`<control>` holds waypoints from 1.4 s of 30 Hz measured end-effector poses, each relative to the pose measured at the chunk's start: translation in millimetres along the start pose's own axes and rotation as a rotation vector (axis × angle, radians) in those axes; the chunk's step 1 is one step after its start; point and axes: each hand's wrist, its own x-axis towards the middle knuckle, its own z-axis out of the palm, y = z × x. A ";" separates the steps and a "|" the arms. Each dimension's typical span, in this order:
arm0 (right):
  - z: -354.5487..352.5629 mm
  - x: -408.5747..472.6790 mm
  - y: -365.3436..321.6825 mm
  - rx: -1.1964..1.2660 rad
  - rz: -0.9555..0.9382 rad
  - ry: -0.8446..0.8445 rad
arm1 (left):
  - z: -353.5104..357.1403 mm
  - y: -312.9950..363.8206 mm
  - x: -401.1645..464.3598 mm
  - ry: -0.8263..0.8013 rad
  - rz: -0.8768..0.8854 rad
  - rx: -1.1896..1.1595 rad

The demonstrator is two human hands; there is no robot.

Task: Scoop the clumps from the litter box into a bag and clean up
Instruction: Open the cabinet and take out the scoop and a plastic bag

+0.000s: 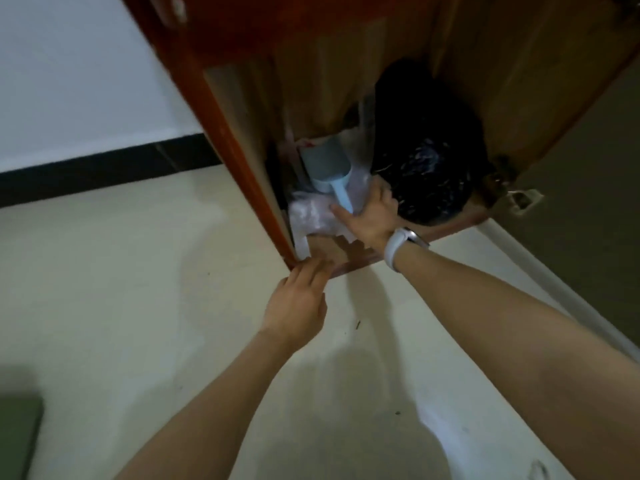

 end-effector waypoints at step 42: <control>-294.3 -233.7 63.1 -0.717 -0.229 0.771 | -108.8 166.2 18.2 -0.032 -0.055 -0.459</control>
